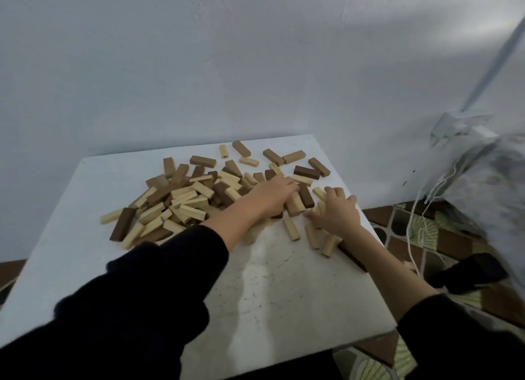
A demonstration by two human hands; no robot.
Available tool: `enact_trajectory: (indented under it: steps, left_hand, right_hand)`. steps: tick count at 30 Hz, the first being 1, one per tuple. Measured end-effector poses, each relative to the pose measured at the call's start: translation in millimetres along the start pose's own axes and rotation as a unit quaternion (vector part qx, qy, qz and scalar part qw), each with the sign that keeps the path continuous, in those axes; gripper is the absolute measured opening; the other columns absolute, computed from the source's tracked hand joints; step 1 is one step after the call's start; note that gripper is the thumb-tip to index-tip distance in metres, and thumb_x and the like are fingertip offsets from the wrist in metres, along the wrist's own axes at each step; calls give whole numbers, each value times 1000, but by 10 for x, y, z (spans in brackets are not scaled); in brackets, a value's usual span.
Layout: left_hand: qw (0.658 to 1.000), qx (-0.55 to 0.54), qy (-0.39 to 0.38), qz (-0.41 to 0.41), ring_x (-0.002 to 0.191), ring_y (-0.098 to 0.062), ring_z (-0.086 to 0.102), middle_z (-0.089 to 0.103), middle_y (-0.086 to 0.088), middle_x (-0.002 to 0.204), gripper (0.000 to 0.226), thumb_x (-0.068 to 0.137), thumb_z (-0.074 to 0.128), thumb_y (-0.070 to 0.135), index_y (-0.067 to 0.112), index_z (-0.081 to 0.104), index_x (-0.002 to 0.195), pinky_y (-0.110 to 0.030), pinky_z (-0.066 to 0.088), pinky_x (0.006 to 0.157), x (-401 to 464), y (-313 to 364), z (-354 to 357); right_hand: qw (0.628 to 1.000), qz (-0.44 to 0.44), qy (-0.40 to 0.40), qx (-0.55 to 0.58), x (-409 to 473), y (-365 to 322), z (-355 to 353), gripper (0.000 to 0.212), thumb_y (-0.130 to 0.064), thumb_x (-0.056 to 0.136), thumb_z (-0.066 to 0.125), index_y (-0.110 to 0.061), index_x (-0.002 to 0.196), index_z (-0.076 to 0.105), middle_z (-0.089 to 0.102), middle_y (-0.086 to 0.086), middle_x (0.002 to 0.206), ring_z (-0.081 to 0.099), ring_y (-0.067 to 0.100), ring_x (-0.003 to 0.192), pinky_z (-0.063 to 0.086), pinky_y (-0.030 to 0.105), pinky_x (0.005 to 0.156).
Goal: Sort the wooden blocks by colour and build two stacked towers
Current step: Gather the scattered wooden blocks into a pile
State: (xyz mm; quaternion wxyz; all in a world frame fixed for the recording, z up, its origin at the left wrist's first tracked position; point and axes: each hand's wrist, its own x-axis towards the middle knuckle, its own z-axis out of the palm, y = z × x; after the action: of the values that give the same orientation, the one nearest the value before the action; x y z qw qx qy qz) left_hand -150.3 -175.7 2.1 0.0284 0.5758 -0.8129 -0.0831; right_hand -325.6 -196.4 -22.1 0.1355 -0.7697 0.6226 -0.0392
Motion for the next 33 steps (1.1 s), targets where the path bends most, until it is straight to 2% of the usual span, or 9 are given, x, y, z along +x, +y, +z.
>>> enact_trajectory:
  steps: [2,6,9,13,18,23,27,33]
  left_hand:
    - [998,38,-42,4,135,-24,28,26,-4,154,64,85,46,-5,12,32,145,-40,39,102,109,27,3]
    - [992,47,-109,34,141,-21,17,12,3,159,75,85,52,-1,17,20,150,-40,30,111,326,38,0]
    - [989,65,-121,59,139,-21,21,20,2,157,72,85,59,11,19,25,149,-43,29,111,455,31,35]
    - [988,78,-94,93,125,-23,35,39,-4,141,63,82,68,19,15,41,139,-40,37,104,520,50,15]
    - [982,103,-125,98,125,-23,34,36,-5,141,73,71,78,20,13,41,134,-42,40,100,529,8,-30]
    - [979,80,-167,87,122,-23,37,38,-3,136,77,70,78,17,15,40,137,-44,44,95,520,23,-77]
    - [982,70,-145,98,113,-21,41,44,-3,123,65,67,80,19,12,49,124,-40,46,87,500,35,-108]
    - [991,-10,-98,90,108,-18,43,46,-3,118,65,65,83,24,10,51,119,-34,47,88,445,10,-76]
  right_hand:
    - [1000,-11,-3,9,25,-15,6,74,-54,84,57,-14,140,29,32,9,143,30,34,127,37,40,96]
    - [999,-15,-6,42,77,-35,4,61,-43,87,56,-15,136,32,35,7,138,31,31,123,37,39,87]
    - [999,-13,3,49,105,-31,17,54,-35,86,56,-15,131,37,38,5,134,33,29,121,34,35,77]
    - [998,-4,14,64,105,-21,30,54,-31,85,57,-13,132,38,39,5,134,33,27,121,33,33,77]
    - [997,2,28,77,81,-33,45,56,-32,83,60,-12,131,39,40,6,132,34,26,119,34,31,76]
    - [994,15,38,105,96,-24,70,56,-35,83,62,-12,130,41,42,6,130,36,26,118,38,34,81]
    - [990,25,53,131,97,-26,74,56,-39,84,60,-13,129,41,43,5,129,37,26,116,37,34,81]
    - [983,40,68,168,97,-58,43,58,-41,84,60,-13,131,43,44,4,131,38,25,118,33,31,80]
